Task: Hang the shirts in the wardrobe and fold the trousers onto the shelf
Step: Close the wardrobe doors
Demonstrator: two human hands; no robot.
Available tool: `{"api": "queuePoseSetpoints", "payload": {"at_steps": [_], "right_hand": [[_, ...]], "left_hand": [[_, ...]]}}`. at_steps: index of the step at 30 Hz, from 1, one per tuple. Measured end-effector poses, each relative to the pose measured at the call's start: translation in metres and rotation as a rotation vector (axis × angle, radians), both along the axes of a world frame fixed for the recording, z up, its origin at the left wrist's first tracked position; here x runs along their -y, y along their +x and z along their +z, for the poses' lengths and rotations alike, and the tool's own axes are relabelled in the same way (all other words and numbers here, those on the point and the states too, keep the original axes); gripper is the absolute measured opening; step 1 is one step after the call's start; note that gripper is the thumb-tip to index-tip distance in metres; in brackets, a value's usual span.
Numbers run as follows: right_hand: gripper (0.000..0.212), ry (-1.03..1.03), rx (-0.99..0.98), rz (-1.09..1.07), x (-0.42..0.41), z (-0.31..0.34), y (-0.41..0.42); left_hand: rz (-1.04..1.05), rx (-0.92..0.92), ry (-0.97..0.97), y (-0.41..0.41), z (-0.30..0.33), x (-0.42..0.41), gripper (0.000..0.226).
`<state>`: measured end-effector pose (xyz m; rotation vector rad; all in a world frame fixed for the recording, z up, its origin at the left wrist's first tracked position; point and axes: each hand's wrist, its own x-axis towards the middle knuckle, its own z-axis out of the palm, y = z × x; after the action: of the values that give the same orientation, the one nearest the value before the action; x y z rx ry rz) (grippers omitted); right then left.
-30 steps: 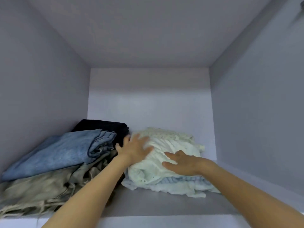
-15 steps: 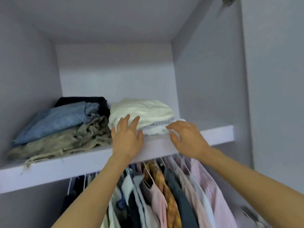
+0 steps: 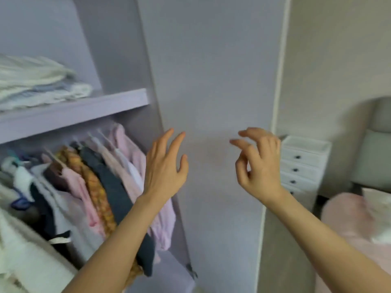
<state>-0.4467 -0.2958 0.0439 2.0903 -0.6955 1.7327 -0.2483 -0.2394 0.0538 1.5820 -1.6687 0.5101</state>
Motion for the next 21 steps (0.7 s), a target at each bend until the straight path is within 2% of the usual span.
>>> {"api": "queuePoseSetpoints", "payload": {"at_steps": [3, 6, 8, 11, 15, 18, 21], "right_hand": [[0.048, 0.180, 0.181, -0.045, 0.011, -0.003, -0.035], [0.064, 0.636, 0.262, 0.141, 0.019, -0.007, -0.033], [0.066, 0.736, 0.300, 0.178, 0.022, -0.010, -0.022], [0.063, 0.676, 0.401, 0.254, 0.012, -0.009, -0.015], [0.050, 0.468, 0.382, 0.570, -0.021, -0.021, 0.014], [0.039, 0.361, 0.195, 0.752, -0.043, -0.024, 0.045], [0.041, 0.265, -0.048, 0.867, -0.058, -0.013, 0.097]], "left_hand": [[-0.080, 0.015, -0.022, -0.046, 0.002, 0.022, 0.051], [-0.087, 0.098, -0.026, -0.072, 0.005, 0.029, 0.053], [-0.058, 0.135, -0.042, -0.067, 0.011, 0.023, 0.054], [0.035, 0.149, -0.085, -0.049, 0.025, 0.002, 0.052], [0.105, 0.169, -0.158, -0.023, 0.047, -0.039, 0.054], [0.090, 0.213, -0.279, -0.003, 0.063, -0.070, 0.051], [0.180, 0.429, -0.401, 0.030, 0.082, -0.103, 0.047]]}}
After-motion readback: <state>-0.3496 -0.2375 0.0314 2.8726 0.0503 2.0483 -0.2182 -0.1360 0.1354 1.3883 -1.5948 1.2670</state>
